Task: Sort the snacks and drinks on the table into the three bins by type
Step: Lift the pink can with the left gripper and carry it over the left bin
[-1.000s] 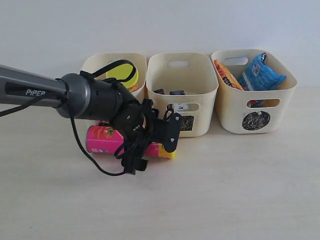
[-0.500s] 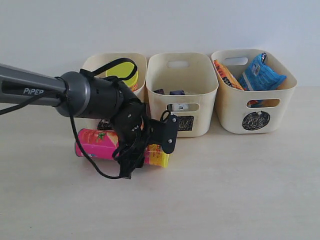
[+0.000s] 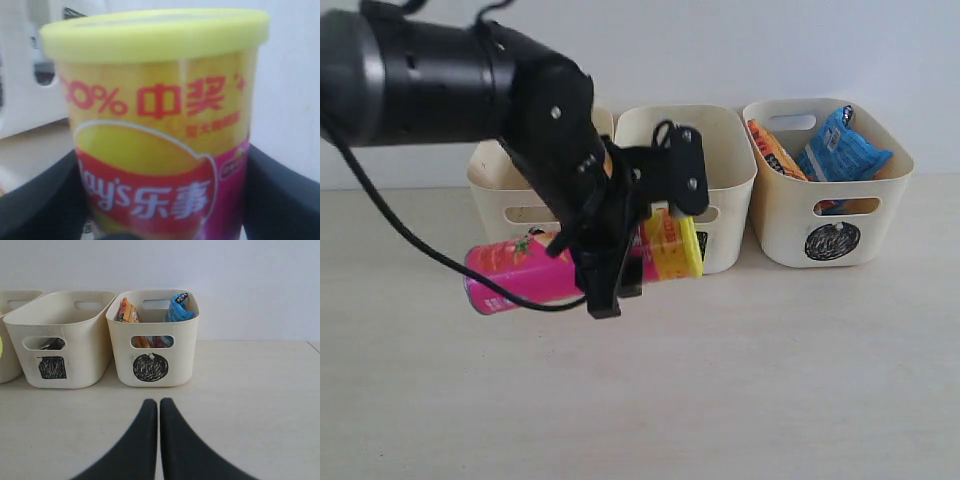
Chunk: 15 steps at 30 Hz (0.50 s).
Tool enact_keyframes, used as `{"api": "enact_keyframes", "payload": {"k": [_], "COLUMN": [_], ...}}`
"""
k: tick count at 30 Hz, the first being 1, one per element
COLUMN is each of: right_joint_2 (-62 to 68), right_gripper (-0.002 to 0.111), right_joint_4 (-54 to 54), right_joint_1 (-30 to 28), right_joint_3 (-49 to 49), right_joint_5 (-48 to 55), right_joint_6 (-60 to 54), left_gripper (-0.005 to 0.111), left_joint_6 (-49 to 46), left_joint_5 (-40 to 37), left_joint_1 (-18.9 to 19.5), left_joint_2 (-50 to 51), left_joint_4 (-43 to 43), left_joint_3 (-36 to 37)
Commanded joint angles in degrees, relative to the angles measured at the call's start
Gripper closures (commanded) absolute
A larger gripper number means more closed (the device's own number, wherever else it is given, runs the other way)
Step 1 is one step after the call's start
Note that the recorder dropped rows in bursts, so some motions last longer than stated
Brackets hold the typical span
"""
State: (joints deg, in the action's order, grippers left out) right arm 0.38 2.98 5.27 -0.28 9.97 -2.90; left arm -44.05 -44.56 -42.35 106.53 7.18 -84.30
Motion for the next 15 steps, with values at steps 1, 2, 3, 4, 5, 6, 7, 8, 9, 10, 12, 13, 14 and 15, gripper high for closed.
{"api": "enact_keyframes", "payload": {"k": [1, 2, 3, 4, 5, 6, 7, 8, 9, 10, 12, 13, 14, 15], "right_joint_2": [-0.4, -0.4, -0.4, -0.4, -0.4, -0.4, -0.4, -0.4, -0.4, -0.4, -0.4, -0.4, -0.4, -0.4], "right_gripper": [0.108, 0.108, 0.108, 0.108, 0.108, 0.108, 0.108, 0.108, 0.108, 0.108, 0.108, 0.108, 0.108, 0.108], "right_joint_4": [-0.1, -0.1, -0.1, -0.1, -0.1, -0.1, -0.1, -0.1, -0.1, -0.1, -0.1, -0.1, -0.1, -0.1], "right_joint_1": [-0.2, -0.2, -0.2, -0.2, -0.2, -0.2, -0.2, -0.2, -0.2, -0.2, -0.2, -0.2, -0.2, -0.2], "right_joint_3": [0.3, 0.3, 0.3, 0.3, 0.3, 0.3, 0.3, 0.3, 0.3, 0.3, 0.3, 0.3, 0.3, 0.3], "right_joint_5": [-0.6, -0.6, -0.6, -0.6, -0.6, -0.6, -0.6, -0.6, -0.6, -0.6, -0.6, -0.6, -0.6, -0.6], "right_joint_6": [-0.1, -0.1, -0.1, -0.1, -0.1, -0.1, -0.1, -0.1, -0.1, -0.1, -0.1, -0.1, -0.1, -0.1], "left_gripper": [0.102, 0.102, 0.102, 0.102, 0.102, 0.102, 0.102, 0.102, 0.102, 0.102, 0.102, 0.102, 0.102, 0.102], "left_joint_6": [2.5, 3.6, 4.9, 6.5, 8.4, 10.1, 12.9, 14.8, 17.1, 19.2, 22.2, 23.7, 25.0, 26.2], "left_joint_5": [2.9, 3.9, 5.1, 6.1, 7.6, 8.8, 10.7, 12.0, 13.5, 14.9, 17.7, 19.2, 21.0, 23.0], "left_joint_1": [1.5, 2.1, 2.7, 3.4, 4.2, 4.9, 6.0, 6.8, 7.8, 8.9, 10.6, 11.4, 12.1, 12.9], "left_joint_2": [-7.3, -8.9, -10.4, -11.5, -12.8, -13.8, -15.1, -15.9, -16.8, -17.6, -18.5, -18.7, -18.7, -18.7], "left_joint_4": [-3.4, -3.4, -3.5, -3.5, -3.5, -3.5, -3.5, -3.5, -3.5, -3.5, -3.5, -3.5, -3.5, -3.5], "left_joint_3": [0.2, 0.2, 0.2, 0.2, 0.2, 0.2, 0.2, 0.2, 0.2, 0.2, 0.2, 0.2, 0.2, 0.3]}}
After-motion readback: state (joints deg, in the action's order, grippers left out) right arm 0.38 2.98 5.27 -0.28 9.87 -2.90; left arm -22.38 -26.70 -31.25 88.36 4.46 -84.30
